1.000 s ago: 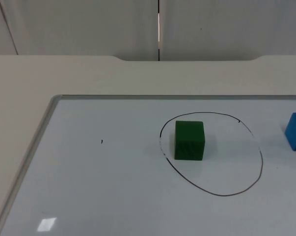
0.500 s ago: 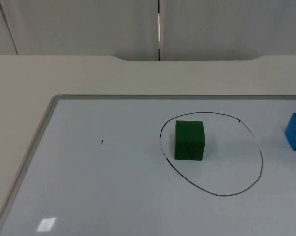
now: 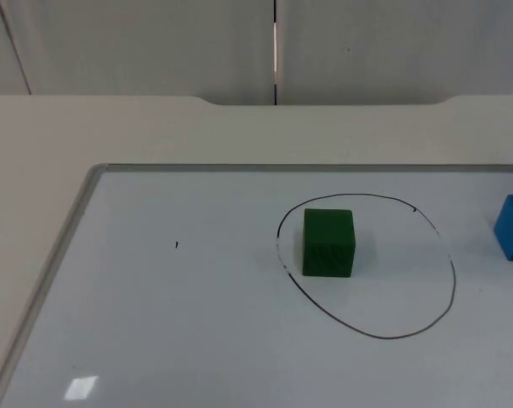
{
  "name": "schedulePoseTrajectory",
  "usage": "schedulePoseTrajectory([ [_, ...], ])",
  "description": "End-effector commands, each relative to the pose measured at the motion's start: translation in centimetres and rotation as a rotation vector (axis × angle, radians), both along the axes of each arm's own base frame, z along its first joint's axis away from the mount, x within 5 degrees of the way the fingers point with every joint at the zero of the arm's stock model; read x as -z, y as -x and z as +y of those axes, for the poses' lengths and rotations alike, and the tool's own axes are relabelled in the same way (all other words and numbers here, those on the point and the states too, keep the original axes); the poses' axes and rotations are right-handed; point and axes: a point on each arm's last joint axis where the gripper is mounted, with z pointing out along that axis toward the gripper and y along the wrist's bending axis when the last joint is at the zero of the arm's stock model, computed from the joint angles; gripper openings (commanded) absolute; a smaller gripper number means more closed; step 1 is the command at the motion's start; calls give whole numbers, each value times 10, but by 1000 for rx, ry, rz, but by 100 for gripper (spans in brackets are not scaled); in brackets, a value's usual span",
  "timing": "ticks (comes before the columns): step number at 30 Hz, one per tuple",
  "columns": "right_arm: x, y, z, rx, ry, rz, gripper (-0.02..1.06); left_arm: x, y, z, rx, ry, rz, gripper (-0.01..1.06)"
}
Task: Push the two cubes into the marked area.
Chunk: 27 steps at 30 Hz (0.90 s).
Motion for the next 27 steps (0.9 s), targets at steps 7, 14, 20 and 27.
schedulePoseTrajectory([
  [7,17,-26,-18,63,7,69,0,0,0,-1,2,9,-9,0],
  [14,44,-47,-19,26,-2,167,0,0,0,-1,2,9,-9,0],
  [20,65,-66,-16,-8,-21,228,0,0,0,-1,2,9,-9,0],
  [27,81,-85,-19,-12,-21,285,0,0,0,-1,2,9,-9,0],
])
